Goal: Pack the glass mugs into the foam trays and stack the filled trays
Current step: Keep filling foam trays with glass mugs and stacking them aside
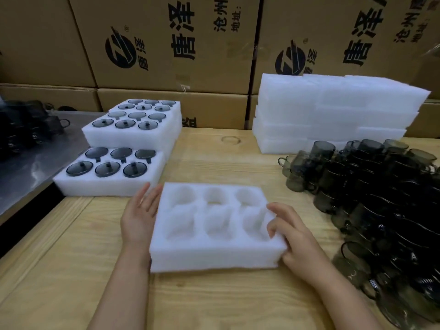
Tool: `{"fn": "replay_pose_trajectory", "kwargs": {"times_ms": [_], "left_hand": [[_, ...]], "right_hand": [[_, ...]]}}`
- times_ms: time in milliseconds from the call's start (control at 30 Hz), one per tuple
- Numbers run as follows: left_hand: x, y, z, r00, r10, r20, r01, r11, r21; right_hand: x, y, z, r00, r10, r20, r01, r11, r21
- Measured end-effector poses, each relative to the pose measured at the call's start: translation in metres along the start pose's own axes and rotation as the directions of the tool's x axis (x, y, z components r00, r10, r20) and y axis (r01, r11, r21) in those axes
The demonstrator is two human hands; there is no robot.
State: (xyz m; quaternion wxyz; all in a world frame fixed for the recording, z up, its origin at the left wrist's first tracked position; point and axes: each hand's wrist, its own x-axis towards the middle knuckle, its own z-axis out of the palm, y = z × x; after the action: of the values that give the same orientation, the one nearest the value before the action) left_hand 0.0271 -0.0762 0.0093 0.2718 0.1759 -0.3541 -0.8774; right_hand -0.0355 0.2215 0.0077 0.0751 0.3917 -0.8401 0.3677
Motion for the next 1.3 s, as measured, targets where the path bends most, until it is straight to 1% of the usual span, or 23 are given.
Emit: {"fn": "replay_pose_trajectory", "kwargs": {"times_ms": [33,67,100,133,167,200,300,367,433,600,667,733,800,833,867,967,1067,1133,1167,1300], "left_hand": [[-0.001,0.000,0.002,0.998,0.001,0.058,-0.003,1.000,0.031],[-0.003,-0.002,0.006,0.993,0.002,0.121,-0.017,0.992,0.129],[-0.001,-0.004,0.008,0.985,-0.002,0.171,-0.044,0.964,0.261],[0.000,-0.006,0.012,0.979,0.000,0.203,-0.080,0.920,0.384],[0.003,-0.006,0.016,0.978,0.001,0.209,-0.097,0.888,0.449],[0.005,-0.006,0.019,0.978,-0.007,0.207,-0.094,0.877,0.471],[0.010,-0.008,0.024,0.973,-0.050,0.225,-0.054,0.899,0.434],[0.012,-0.011,0.023,0.969,-0.056,0.241,-0.056,0.899,0.435],[0.012,-0.013,0.023,0.964,-0.060,0.259,-0.061,0.897,0.438],[0.012,-0.016,0.024,0.959,-0.083,0.273,-0.041,0.905,0.423],[0.013,-0.017,0.025,0.959,-0.085,0.269,-0.038,0.906,0.421],[0.012,-0.017,0.026,0.960,-0.089,0.264,-0.026,0.915,0.403],[0.012,-0.017,0.027,0.959,-0.093,0.266,-0.021,0.918,0.395],[0.012,-0.017,0.027,0.960,-0.093,0.266,-0.021,0.918,0.397],[0.012,-0.017,0.028,0.960,-0.093,0.265,-0.021,0.917,0.398],[0.013,-0.018,0.028,0.960,-0.094,0.265,-0.020,0.917,0.398],[0.013,-0.017,0.029,0.961,-0.100,0.258,-0.011,0.917,0.398],[0.012,-0.017,0.030,0.961,-0.107,0.254,0.000,0.922,0.387],[0.012,-0.017,0.030,0.962,-0.109,0.252,0.004,0.923,0.384],[0.009,-0.017,0.032,0.964,-0.119,0.239,0.023,0.928,0.372]], "right_hand": [[0.000,0.001,0.000,0.999,0.025,0.036,-0.026,1.000,0.008],[0.000,0.002,0.000,0.997,0.043,0.062,-0.044,0.999,0.010],[0.000,0.002,-0.001,0.996,0.052,0.076,-0.053,0.999,0.010],[0.000,0.001,-0.002,0.995,0.058,0.077,-0.059,0.998,0.014],[0.000,0.000,-0.004,0.996,0.066,0.064,-0.067,0.997,0.024],[0.001,0.000,-0.006,0.996,0.076,0.042,-0.078,0.996,0.032],[0.000,-0.002,-0.011,0.989,0.146,-0.021,-0.145,0.988,0.050],[0.000,-0.004,-0.013,0.979,0.203,-0.024,-0.202,0.978,0.054],[-0.001,-0.004,-0.016,0.973,0.226,-0.040,-0.224,0.973,0.047],[0.001,-0.013,-0.018,0.917,0.351,-0.187,-0.343,0.936,0.078],[0.010,-0.021,-0.016,0.906,0.344,-0.246,-0.356,0.935,-0.001],[0.025,-0.026,-0.021,0.876,0.310,-0.369,-0.377,0.918,-0.124],[0.045,-0.026,-0.037,0.803,0.275,-0.528,-0.454,0.857,-0.244],[0.055,-0.023,-0.047,0.768,0.285,-0.574,-0.522,0.798,-0.301],[0.066,-0.019,-0.056,0.744,0.321,-0.586,-0.592,0.724,-0.354],[0.091,-0.004,-0.075,0.690,0.494,-0.529,-0.722,0.521,-0.456],[0.102,0.008,-0.084,0.629,0.631,-0.455,-0.766,0.402,-0.502],[0.105,0.014,-0.085,0.611,0.661,-0.436,-0.766,0.353,-0.537],[0.105,0.015,-0.085,0.613,0.662,-0.431,-0.761,0.347,-0.549],[0.105,0.015,-0.086,0.632,0.649,-0.424,-0.750,0.373,-0.547]]}}
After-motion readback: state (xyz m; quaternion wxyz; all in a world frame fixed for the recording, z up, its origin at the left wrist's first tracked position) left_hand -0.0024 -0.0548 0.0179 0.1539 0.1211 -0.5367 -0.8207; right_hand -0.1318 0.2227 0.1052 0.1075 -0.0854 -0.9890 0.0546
